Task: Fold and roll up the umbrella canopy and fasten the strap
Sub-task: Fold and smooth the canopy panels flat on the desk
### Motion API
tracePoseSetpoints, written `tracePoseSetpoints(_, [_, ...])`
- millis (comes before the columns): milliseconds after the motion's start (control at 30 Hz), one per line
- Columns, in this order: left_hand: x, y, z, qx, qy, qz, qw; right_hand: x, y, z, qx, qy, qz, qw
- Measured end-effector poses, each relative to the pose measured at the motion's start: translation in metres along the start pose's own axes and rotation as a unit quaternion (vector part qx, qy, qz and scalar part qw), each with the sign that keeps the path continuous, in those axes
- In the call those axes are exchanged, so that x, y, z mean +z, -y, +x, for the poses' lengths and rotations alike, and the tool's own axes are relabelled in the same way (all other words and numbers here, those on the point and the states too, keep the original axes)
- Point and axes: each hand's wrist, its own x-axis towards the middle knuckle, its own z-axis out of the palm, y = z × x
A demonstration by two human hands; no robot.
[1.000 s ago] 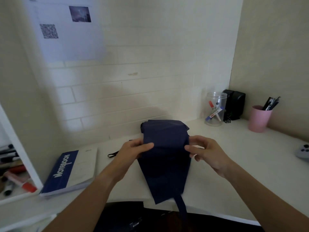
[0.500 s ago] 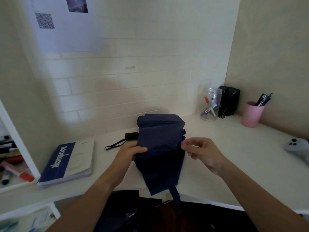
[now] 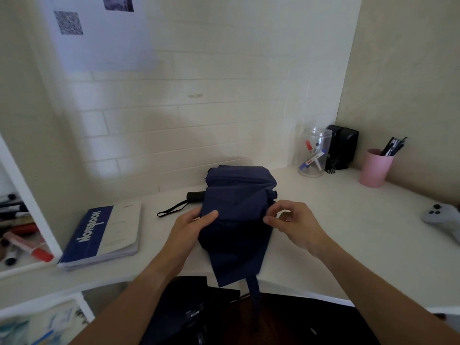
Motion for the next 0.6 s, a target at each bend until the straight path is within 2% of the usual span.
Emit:
tracePoseSetpoints(233, [-0.013,0.003,-0.005,0.008,0.007,0.003,1.000,-0.024,0.001,-0.007,0.034,-0.017,0.086,0.996])
tracePoseSetpoints(367, [-0.009,0.003,-0.011,0.019,0.020,0.031,0.999,-0.004,0.012,-0.012,0.043,0.044,0.111,0.992])
tracePoseSetpoints(433, [-0.008,0.004,-0.012,0.022,0.021,0.046,0.998,0.004,0.014,-0.013,0.049,0.041,0.134,0.989])
tracePoseSetpoints(600, [-0.014,0.008,-0.010,0.005,-0.020,0.093,0.995,-0.003,0.012,-0.018,0.093,0.051,0.184,0.977])
